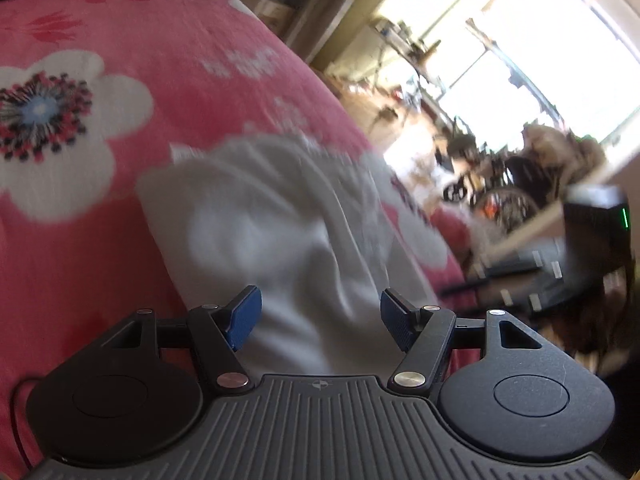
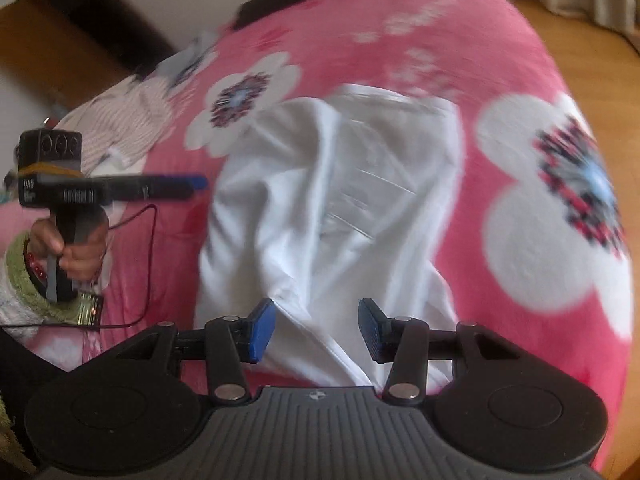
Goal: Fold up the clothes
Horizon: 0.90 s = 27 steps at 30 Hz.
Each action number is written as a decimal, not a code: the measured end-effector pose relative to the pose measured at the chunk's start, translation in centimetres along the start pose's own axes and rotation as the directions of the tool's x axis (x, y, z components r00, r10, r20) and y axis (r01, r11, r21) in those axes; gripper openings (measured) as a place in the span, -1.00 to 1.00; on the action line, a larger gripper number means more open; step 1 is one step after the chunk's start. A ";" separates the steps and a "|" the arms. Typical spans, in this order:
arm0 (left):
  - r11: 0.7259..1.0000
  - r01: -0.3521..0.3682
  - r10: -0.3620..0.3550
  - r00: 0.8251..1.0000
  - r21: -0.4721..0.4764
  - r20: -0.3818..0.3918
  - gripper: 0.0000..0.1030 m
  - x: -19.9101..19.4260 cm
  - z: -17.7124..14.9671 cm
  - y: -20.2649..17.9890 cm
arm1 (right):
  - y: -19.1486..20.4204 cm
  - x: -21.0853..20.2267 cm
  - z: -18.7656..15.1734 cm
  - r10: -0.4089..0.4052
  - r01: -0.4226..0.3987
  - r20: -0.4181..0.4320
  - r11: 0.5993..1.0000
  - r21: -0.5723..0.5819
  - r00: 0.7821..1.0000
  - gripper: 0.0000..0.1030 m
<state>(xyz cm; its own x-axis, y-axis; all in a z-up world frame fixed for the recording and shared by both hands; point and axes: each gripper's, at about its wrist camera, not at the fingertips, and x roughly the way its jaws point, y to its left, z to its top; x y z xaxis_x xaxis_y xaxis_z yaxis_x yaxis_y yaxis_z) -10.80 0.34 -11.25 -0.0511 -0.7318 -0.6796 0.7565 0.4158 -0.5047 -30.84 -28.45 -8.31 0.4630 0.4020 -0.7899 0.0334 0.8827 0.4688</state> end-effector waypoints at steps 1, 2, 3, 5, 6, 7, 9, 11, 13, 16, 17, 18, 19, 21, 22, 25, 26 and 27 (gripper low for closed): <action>1.000 -0.006 0.006 1.000 0.023 -0.012 0.28 0.2 -0.8 -0.5 | 0.2 0.6 0.3 0.012 -0.012 -0.002 1.000 -0.004 1.000 -0.05; 0.999 -0.018 0.019 1.000 0.048 -0.023 0.28 0.5 -1.5 -1.0 | 0.5 1.2 0.5 0.024 -0.024 -0.005 1.000 -0.009 1.000 -0.05; 0.997 -0.031 0.033 0.999 0.075 -0.031 0.28 0.8 -2.2 -1.5 | 0.6 1.7 0.8 0.031 -0.031 -0.011 1.000 -0.003 0.999 -0.05; 0.990 -0.060 0.065 0.997 0.126 -0.039 0.28 1.4 -3.5 -2.3 | 0.3 2.4 1.4 0.036 -0.035 -0.022 0.999 0.031 0.999 -0.05; 0.986 -0.072 0.078 0.996 0.153 -0.037 0.28 1.6 -4.1 -2.7 | -0.2 2.3 1.7 0.033 -0.032 -0.011 0.998 0.061 0.999 -0.05; 0.982 -0.085 0.092 0.995 0.171 -0.033 0.28 1.9 -4.5 -2.9 | -0.7 2.0 1.9 0.029 -0.030 0.009 0.995 0.094 1.000 -0.05; 0.975 -0.105 0.114 0.993 0.197 -0.032 0.28 2.4 -4.8 -3.2 | -1.7 1.5 2.6 0.021 -0.030 0.054 0.987 0.159 0.998 -0.07; 0.967 -0.119 0.129 0.991 0.224 -0.029 0.28 2.7 -5.1 -3.5 | -2.4 1.2 3.3 0.030 -0.046 0.085 0.980 0.195 0.996 -0.14; 0.960 -0.131 0.142 0.989 0.248 -0.029 0.28 3.0 -5.4 -3.8 | -2.3 1.4 3.9 0.049 -0.066 0.096 0.980 0.189 0.994 -0.19; 0.946 -0.148 0.164 0.986 0.288 -0.030 0.28 3.3 -5.8 -4.2 | -1.6 2.5 5.0 0.062 -0.074 0.086 0.986 0.147 0.994 -0.22; 0.941 -0.154 0.170 0.985 0.301 -0.029 0.28 3.4 -5.9 -4.3 | -1.4 3.0 5.3 0.057 -0.068 0.082 0.988 0.139 0.995 -0.22; 0.938 -0.158 0.174 0.984 0.309 -0.027 0.28 3.4 -6.0 -4.4 | -1.2 3.5 5.6 0.052 -0.062 0.078 0.990 0.130 0.996 -0.22; 0.935 -0.161 0.179 0.984 0.317 -0.025 0.28 3.4 -6.0 -4.5 | -1.1 4.2 6.0 0.043 -0.052 0.070 0.991 0.127 0.997 -0.22; 0.930 -0.168 0.184 0.983 0.327 -0.018 0.28 3.3 -6.1 -4.6 | -1.3 5.3 6.3 0.032 -0.038 0.048 0.992 0.121 0.998 -0.22; 0.926 -0.172 0.187 0.982 0.335 -0.013 0.28 3.2 -6.1 -4.8 | -1.3 5.8 6.4 0.033 -0.037 0.034 0.992 0.118 0.999 -0.22; 0.916 -0.180 0.192 0.981 0.357 0.004 0.28 3.0 -6.2 -5.2 | -1.2 6.7 6.2 0.050 -0.050 0.000 0.994 0.093 0.999 -0.93; 0.913 -0.183 0.192 0.981 0.364 0.010 0.28 2.9 -6.3 -5.3 | -1.1 6.8 6.1 0.053 -0.053 0.002 0.995 0.084 0.999 -0.97; 0.910 -0.185 0.193 0.981 0.372 0.016 0.28 2.8 -6.3 -5.4 | -1.0 6.5 6.0 0.055 -0.056 0.019 0.996 0.074 0.998 -1.00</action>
<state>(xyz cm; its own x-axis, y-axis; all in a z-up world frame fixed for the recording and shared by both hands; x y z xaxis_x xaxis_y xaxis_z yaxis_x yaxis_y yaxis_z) -19.15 -0.53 -13.79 0.1062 -0.6466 -0.7554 0.9401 0.3129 -0.1357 -22.51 -28.18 -11.54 0.4810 0.4450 -0.7554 0.0731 0.8382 0.5404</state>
